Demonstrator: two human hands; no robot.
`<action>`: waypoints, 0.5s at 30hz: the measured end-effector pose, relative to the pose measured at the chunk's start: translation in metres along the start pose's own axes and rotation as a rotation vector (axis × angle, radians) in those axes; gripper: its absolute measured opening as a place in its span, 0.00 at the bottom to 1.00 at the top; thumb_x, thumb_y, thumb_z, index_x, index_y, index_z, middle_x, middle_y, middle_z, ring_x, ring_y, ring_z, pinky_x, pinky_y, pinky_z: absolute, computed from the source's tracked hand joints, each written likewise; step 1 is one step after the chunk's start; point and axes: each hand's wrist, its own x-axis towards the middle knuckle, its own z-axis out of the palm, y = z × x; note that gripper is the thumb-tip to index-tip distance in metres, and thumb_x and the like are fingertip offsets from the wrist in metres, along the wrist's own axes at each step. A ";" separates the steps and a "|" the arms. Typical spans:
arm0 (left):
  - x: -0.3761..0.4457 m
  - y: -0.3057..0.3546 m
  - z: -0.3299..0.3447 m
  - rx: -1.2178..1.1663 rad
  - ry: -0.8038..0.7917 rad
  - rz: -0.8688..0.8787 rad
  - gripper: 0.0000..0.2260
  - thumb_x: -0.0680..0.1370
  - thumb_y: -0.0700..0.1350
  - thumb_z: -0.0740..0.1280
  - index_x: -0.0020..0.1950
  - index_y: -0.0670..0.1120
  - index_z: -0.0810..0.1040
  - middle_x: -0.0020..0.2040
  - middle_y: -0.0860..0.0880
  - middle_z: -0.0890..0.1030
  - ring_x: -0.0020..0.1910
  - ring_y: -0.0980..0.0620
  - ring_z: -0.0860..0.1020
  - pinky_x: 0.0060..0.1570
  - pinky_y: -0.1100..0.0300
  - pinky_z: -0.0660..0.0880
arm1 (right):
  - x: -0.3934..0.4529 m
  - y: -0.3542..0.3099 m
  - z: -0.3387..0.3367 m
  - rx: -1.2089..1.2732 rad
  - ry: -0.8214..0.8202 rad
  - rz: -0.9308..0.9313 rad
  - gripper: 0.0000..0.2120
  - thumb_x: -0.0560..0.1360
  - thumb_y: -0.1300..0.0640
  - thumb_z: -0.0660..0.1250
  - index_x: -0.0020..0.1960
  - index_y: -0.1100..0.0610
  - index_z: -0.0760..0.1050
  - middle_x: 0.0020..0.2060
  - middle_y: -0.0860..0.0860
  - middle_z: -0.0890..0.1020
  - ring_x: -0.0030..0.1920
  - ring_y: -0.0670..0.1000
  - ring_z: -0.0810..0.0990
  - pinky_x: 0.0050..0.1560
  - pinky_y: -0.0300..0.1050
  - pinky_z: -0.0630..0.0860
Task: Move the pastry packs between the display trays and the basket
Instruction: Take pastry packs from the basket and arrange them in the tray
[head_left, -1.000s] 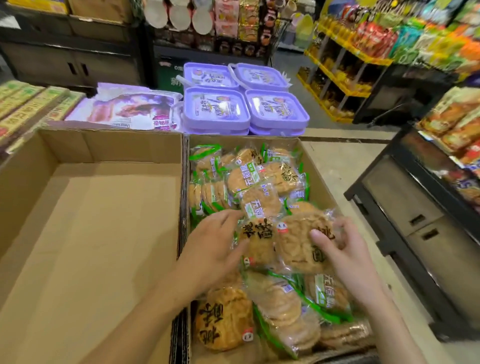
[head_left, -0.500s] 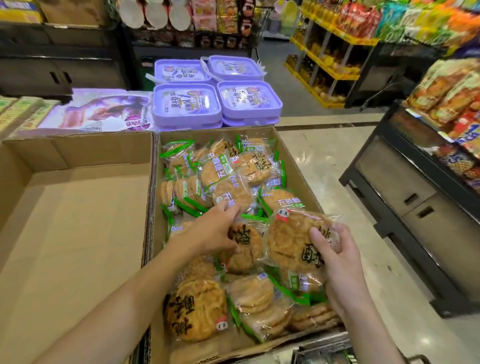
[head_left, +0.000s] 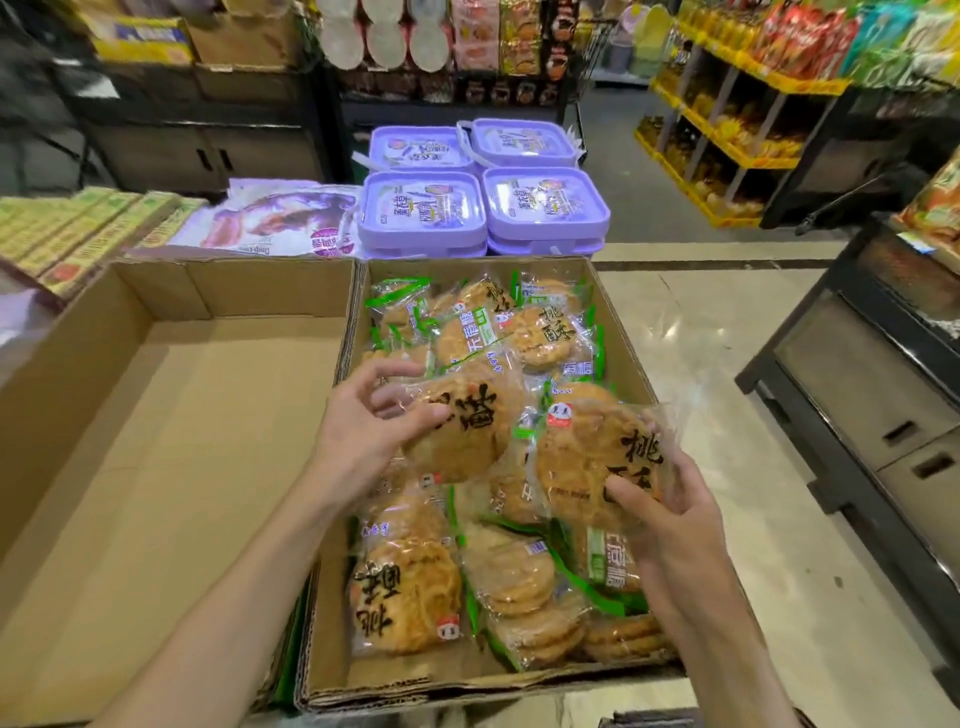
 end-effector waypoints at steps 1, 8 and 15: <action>-0.008 0.002 -0.005 -0.101 0.061 -0.012 0.22 0.66 0.40 0.81 0.58 0.46 0.81 0.43 0.47 0.84 0.39 0.52 0.82 0.41 0.59 0.79 | 0.001 0.000 0.004 0.033 -0.008 -0.001 0.28 0.68 0.67 0.73 0.67 0.57 0.75 0.58 0.57 0.84 0.61 0.63 0.81 0.66 0.70 0.72; -0.088 0.012 -0.072 -0.630 0.393 -0.113 0.18 0.74 0.41 0.71 0.62 0.36 0.79 0.55 0.41 0.84 0.52 0.45 0.84 0.44 0.50 0.84 | -0.014 0.002 0.075 0.116 -0.171 0.024 0.26 0.71 0.62 0.70 0.69 0.55 0.75 0.62 0.55 0.83 0.61 0.57 0.82 0.58 0.57 0.81; -0.229 0.007 -0.189 -0.687 0.814 0.027 0.12 0.81 0.40 0.64 0.44 0.44 0.87 0.46 0.45 0.87 0.43 0.50 0.85 0.42 0.57 0.83 | -0.105 0.051 0.206 -0.030 -0.620 0.070 0.14 0.75 0.65 0.66 0.59 0.56 0.78 0.43 0.50 0.87 0.39 0.47 0.86 0.33 0.41 0.82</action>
